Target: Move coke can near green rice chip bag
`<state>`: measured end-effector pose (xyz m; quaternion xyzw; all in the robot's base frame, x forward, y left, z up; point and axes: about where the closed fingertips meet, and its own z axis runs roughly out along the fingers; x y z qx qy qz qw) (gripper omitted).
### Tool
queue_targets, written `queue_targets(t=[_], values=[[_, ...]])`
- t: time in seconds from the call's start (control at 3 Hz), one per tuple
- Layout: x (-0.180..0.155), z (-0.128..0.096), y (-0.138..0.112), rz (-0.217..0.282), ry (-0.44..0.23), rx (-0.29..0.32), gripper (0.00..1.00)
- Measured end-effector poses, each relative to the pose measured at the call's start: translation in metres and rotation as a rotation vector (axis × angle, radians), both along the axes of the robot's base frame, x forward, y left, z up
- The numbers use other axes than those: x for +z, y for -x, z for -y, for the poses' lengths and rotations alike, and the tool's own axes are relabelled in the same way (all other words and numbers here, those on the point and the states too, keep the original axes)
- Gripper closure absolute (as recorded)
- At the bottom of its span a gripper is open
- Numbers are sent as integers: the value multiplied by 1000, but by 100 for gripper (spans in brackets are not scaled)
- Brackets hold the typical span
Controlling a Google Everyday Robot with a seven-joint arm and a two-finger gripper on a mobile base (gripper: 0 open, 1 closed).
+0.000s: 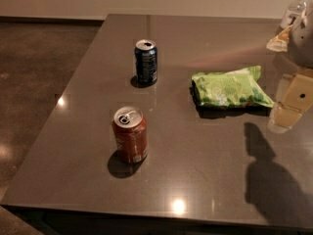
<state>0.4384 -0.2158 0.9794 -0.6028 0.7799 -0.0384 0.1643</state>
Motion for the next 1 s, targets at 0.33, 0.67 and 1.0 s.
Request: queue_targets(t=[0.33, 0.67, 1.0], values=[[0, 0, 0, 0, 0, 0, 0], [4, -15, -1, -5, -56, 61, 0], [0, -49, 2, -24, -155, 169, 0]])
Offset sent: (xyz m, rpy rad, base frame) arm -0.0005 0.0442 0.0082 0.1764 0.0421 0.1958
